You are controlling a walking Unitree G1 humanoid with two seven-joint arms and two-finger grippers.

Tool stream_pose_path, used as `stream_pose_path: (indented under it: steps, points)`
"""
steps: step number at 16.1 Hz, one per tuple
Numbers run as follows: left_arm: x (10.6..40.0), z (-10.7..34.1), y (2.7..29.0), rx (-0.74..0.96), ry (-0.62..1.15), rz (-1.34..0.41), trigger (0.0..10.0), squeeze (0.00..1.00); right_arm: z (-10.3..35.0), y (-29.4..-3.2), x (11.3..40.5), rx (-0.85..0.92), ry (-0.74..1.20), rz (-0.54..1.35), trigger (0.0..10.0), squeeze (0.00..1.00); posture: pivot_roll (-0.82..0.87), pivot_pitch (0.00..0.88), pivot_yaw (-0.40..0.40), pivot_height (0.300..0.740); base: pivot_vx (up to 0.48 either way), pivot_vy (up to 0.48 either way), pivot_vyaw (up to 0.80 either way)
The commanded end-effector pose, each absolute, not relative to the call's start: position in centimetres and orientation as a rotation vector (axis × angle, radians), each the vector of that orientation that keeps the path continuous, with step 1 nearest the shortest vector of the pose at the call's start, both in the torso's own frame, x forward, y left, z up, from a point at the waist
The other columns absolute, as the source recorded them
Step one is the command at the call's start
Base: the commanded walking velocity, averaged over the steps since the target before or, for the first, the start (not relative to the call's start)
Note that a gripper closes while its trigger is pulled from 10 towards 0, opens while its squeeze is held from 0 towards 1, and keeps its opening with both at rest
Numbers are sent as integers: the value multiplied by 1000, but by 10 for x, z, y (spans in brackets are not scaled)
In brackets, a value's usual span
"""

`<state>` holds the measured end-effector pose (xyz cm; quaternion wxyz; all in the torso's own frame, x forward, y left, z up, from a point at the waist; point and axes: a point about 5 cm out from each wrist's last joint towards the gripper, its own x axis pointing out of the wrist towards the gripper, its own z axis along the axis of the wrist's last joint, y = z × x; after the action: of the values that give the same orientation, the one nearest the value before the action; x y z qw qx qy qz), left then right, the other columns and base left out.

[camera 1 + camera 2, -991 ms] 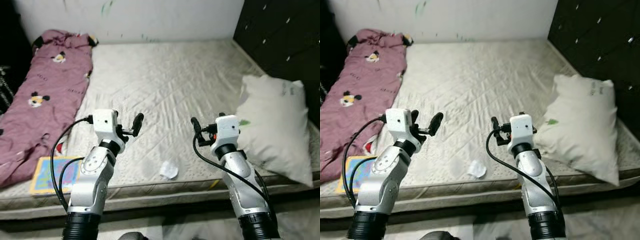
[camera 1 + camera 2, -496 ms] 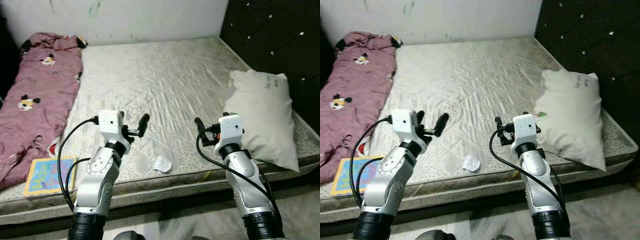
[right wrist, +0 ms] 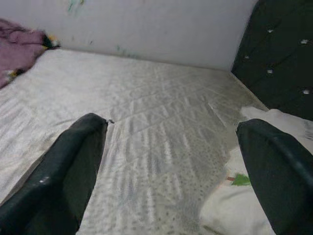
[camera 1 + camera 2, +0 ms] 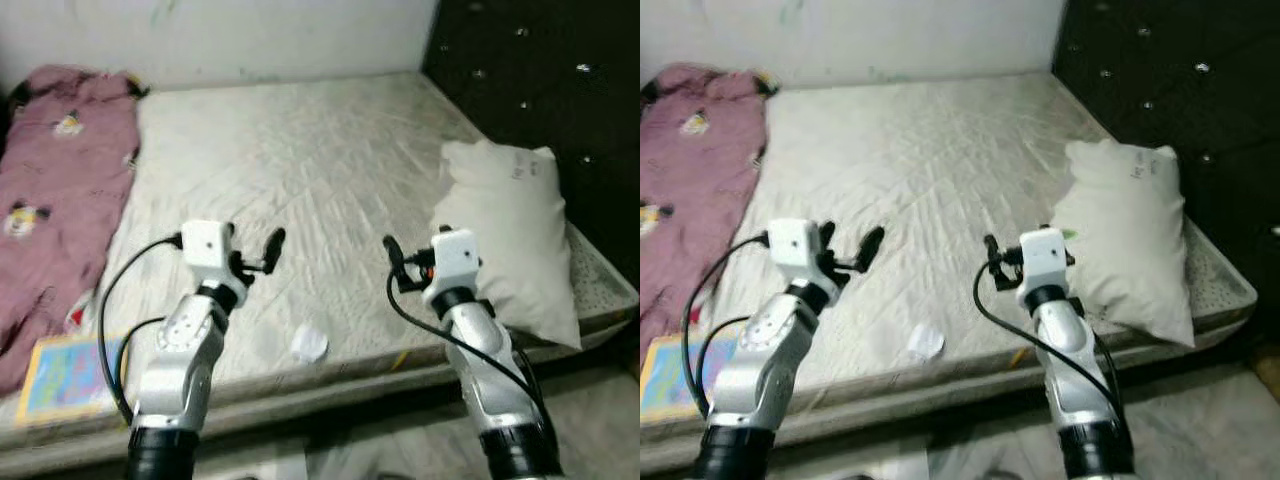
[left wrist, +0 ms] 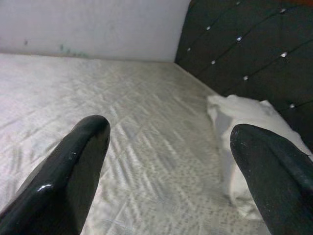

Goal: Clean up the room

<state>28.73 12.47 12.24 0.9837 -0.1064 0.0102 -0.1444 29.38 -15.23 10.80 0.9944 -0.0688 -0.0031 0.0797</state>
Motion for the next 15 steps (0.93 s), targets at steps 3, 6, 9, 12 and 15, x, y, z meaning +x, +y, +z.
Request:
stream_pose_path:
  steps: [3, 6, 9, 12, 15]
  points:
    - [288, 123, 116, -232, 25, -296, 10000, 0, 108, -158, 294, -146, -8, 144, 10000, 0, -35, 0, 23, 740, 208, 0, 0]
    - [290, 121, 117, -221, 36, -259, 10000, 0, 108, -159, 294, -139, -9, 142, 10000, 0, -36, 0, 24, 740, 0, 0, 0]
    - [290, 120, 116, -206, 47, -266, 10000, 0, 109, -159, 294, -177, -24, 156, 10000, 0, -34, 0, 24, 740, 0, 0, 150]
    - [290, 119, 114, -204, 57, -266, 10000, 0, 109, -157, 294, -184, -24, 159, 10000, 0, -30, 0, 23, 740, 0, 0, 800]
    - [285, 119, 118, -206, 50, -288, 10000, 0, 107, -156, 294, -170, -22, 163, 10000, 0, -23, 0, 24, 740, 0, 0, 765]
